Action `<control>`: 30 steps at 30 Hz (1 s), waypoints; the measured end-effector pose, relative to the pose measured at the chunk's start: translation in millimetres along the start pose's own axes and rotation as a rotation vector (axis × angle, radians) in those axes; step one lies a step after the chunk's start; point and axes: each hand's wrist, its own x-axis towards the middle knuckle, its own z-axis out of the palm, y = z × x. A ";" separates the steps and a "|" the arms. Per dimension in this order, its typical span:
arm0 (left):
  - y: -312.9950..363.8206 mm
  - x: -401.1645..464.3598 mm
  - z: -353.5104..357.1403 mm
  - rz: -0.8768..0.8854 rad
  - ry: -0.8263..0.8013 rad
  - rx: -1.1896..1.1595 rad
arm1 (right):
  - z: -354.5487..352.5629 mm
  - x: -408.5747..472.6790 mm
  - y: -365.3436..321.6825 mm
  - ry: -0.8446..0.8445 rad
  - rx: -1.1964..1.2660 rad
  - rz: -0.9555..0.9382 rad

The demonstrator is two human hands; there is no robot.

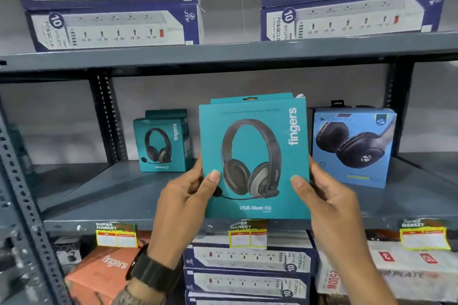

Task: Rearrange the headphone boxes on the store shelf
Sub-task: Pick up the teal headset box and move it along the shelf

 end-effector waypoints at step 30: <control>-177.9 151.4 -200.0 -0.284 0.088 0.083 | 311.8 106.7 93.0 -0.220 -0.418 0.262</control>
